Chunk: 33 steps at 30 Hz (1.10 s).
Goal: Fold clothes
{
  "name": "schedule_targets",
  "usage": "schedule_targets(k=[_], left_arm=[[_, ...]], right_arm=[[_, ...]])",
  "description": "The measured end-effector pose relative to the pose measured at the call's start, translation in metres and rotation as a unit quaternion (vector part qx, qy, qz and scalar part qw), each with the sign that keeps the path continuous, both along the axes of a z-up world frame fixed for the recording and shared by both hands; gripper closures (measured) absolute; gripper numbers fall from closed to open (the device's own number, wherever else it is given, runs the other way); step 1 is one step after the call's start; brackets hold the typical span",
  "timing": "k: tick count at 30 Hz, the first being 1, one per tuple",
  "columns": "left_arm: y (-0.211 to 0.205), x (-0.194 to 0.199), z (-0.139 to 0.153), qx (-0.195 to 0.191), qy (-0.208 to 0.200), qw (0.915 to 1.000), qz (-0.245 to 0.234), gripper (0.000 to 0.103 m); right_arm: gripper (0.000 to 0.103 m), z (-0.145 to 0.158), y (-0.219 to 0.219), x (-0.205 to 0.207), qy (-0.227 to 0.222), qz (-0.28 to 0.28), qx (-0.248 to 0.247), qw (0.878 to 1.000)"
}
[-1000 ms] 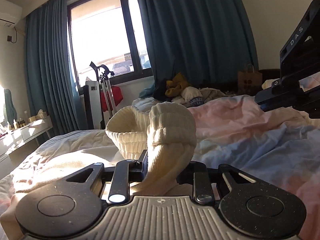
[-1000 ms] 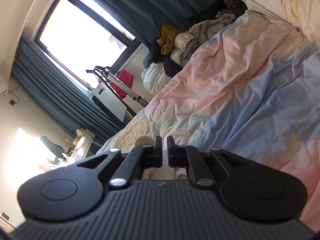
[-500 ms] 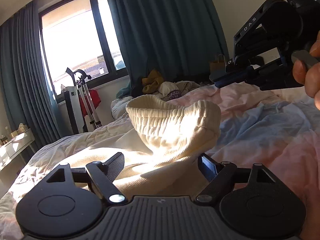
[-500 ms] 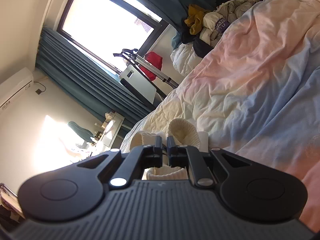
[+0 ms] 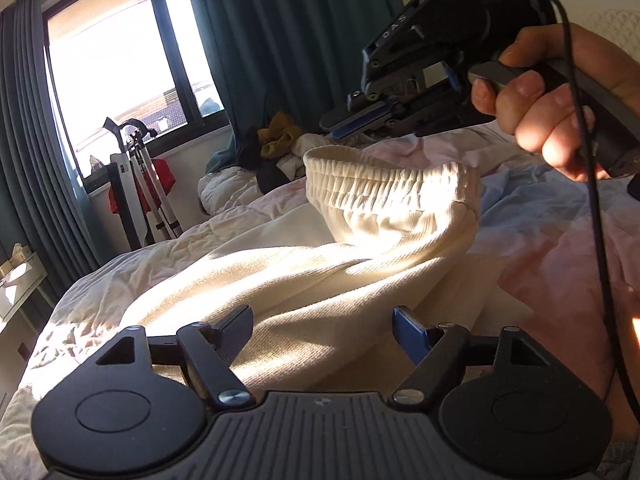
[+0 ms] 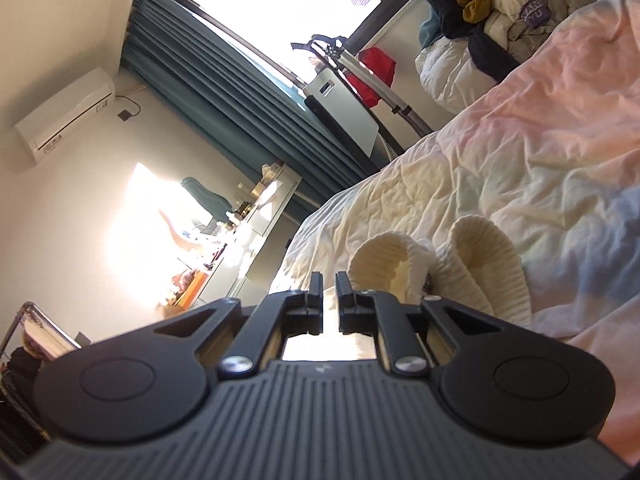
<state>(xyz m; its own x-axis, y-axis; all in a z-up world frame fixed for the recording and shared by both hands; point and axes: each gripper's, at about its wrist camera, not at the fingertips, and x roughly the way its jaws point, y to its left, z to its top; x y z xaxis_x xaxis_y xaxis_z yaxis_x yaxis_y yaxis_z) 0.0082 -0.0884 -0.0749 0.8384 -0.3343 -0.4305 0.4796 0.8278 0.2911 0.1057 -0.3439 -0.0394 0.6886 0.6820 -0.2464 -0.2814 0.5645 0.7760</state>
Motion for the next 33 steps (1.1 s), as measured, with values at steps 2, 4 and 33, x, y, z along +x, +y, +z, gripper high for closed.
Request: schedule_targets(k=[2, 4, 33], left_arm=[[0.000, -0.001, -0.004, -0.024, 0.020, 0.9995, -0.011, 0.024], [0.001, 0.001, -0.006, -0.035, 0.032, 0.9988, -0.007, 0.025], [0.024, 0.015, 0.003, -0.093, 0.068, 0.9920, -0.052, 0.099]], right_arm=[[0.081, -0.001, 0.007, 0.010, 0.009, 0.005, -0.024, 1.000], [0.075, -0.006, 0.011, 0.017, 0.018, 0.005, -0.041, 0.999], [0.093, -0.001, -0.008, -0.022, -0.033, -0.175, -0.137, 0.974]])
